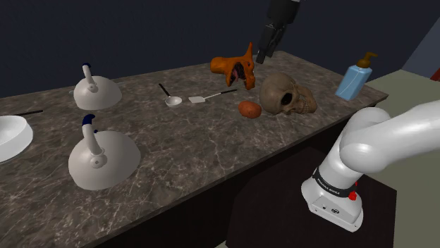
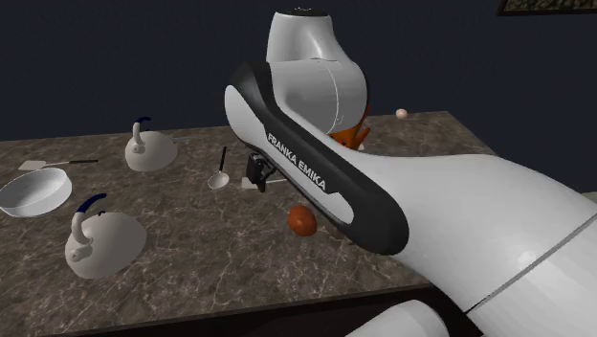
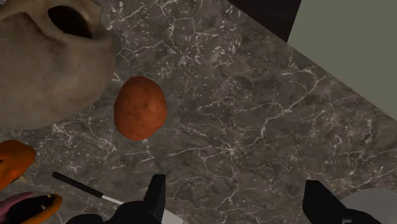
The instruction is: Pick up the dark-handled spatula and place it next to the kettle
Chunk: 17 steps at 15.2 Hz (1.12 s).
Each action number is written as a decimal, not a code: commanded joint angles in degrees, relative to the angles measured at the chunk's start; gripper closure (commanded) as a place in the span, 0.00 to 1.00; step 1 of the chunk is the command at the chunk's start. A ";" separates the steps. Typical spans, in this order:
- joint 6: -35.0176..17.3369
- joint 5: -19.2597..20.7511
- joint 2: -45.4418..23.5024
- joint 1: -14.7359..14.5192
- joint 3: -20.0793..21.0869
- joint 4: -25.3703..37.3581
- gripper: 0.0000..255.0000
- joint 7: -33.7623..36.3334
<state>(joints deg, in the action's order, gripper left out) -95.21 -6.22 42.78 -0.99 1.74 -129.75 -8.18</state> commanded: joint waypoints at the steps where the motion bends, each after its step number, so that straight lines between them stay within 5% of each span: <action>1: 0.00 0.00 0.00 0.00 0.00 0.00 0.00 0.00; 17: -16.05 6.50 -28.87 -4.11 -12.28 6.74 0.00 -37.88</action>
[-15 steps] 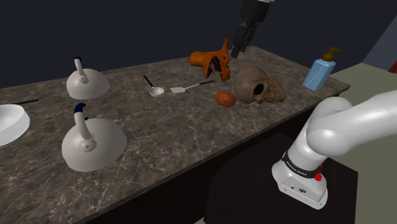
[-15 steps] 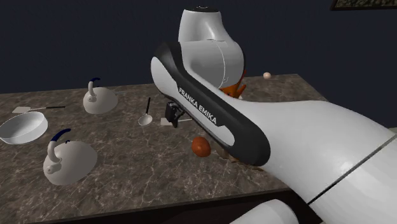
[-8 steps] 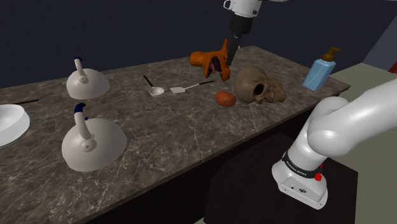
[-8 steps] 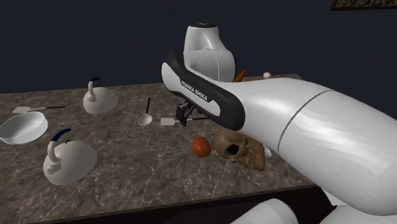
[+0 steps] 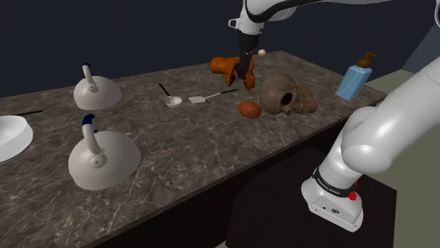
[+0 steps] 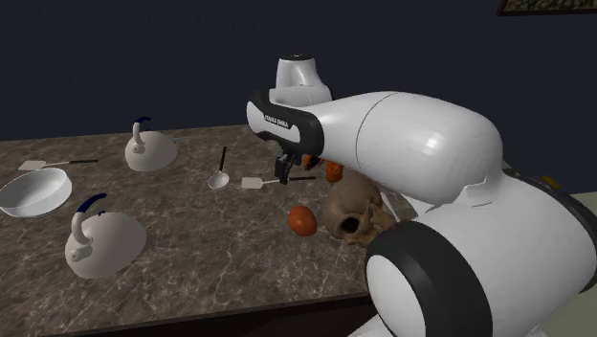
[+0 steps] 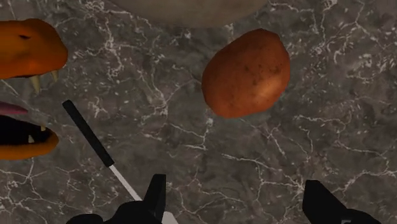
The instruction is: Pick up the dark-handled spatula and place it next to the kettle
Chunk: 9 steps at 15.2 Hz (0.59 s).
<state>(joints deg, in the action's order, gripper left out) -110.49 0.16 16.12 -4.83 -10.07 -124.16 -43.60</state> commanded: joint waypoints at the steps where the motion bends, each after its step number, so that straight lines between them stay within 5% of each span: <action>1: -1.52 0.14 -4.42 -0.43 -0.89 2.30 0.00 -4.69; 9: -5.88 -0.55 -22.58 -0.66 -2.04 14.04 0.00 -21.25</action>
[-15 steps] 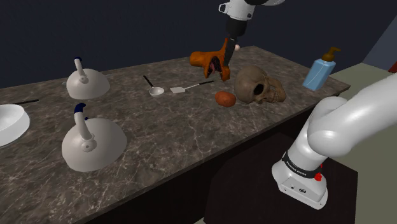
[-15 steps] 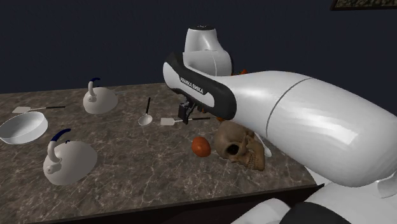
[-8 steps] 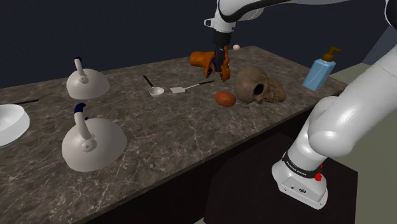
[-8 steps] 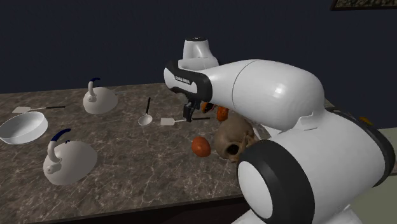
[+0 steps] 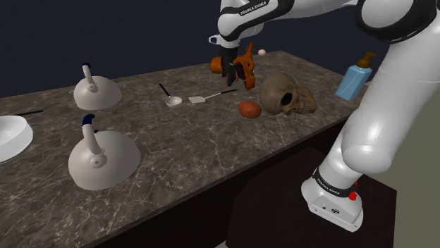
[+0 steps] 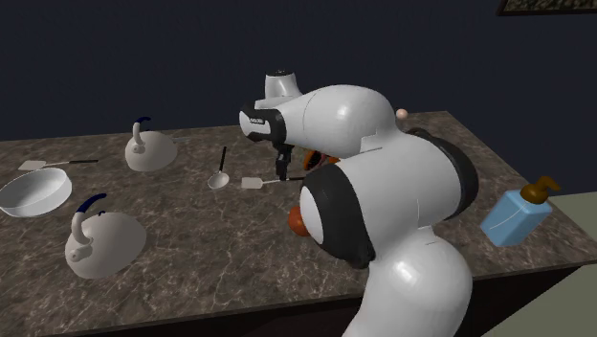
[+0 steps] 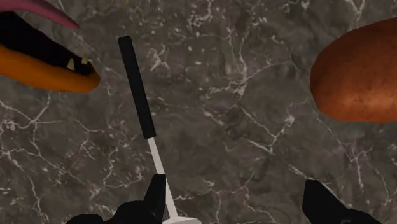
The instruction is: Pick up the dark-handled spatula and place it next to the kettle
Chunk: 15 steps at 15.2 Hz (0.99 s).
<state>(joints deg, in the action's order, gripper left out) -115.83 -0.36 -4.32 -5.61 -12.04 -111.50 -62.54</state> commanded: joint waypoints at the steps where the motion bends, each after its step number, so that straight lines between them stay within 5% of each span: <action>1: -0.87 -0.09 -4.43 0.25 0.07 3.15 0.00 -4.17; 7: -1.76 0.19 -17.31 1.13 1.53 14.32 0.00 -13.61; 15: -6.73 -0.20 -19.59 1.45 1.69 11.62 0.00 -13.86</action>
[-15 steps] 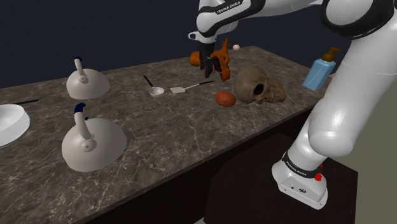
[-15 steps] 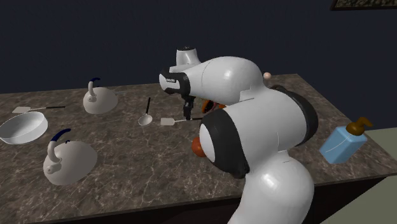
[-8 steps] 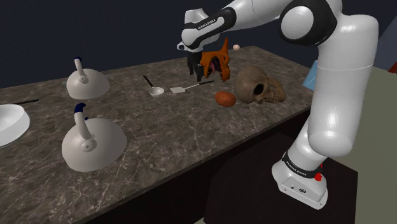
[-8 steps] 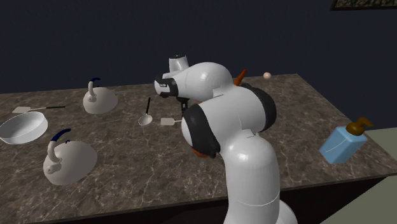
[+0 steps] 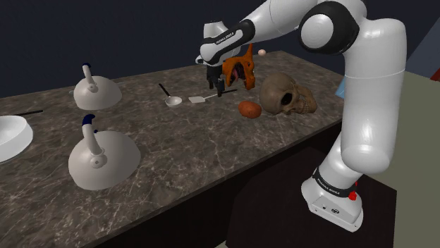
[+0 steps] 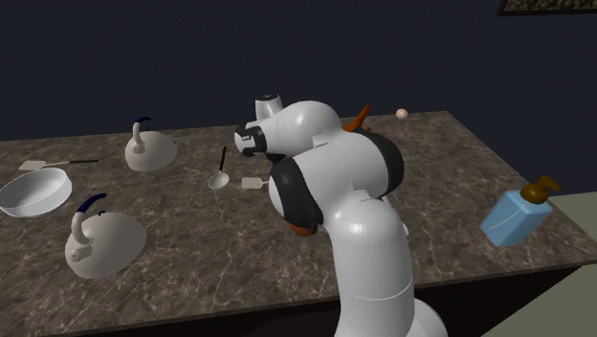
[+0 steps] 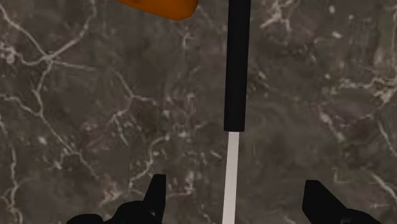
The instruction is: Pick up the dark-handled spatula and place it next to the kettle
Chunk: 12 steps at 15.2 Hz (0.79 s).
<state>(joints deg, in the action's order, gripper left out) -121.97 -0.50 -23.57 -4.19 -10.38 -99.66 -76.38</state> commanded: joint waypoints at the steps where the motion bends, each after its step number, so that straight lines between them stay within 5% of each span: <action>1: -0.58 -0.06 -0.34 0.03 0.03 -0.22 0.00 -0.02; 7: -0.56 -0.06 -0.35 0.03 0.03 -0.20 0.00 -0.02; 8: -0.56 -0.06 -0.35 0.03 0.03 -0.20 1.00 -0.02; 12: -0.56 -0.06 -0.35 0.03 0.03 -0.20 1.00 -0.02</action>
<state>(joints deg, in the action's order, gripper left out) -122.54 -0.56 -23.92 -4.16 -10.35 -99.86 -76.40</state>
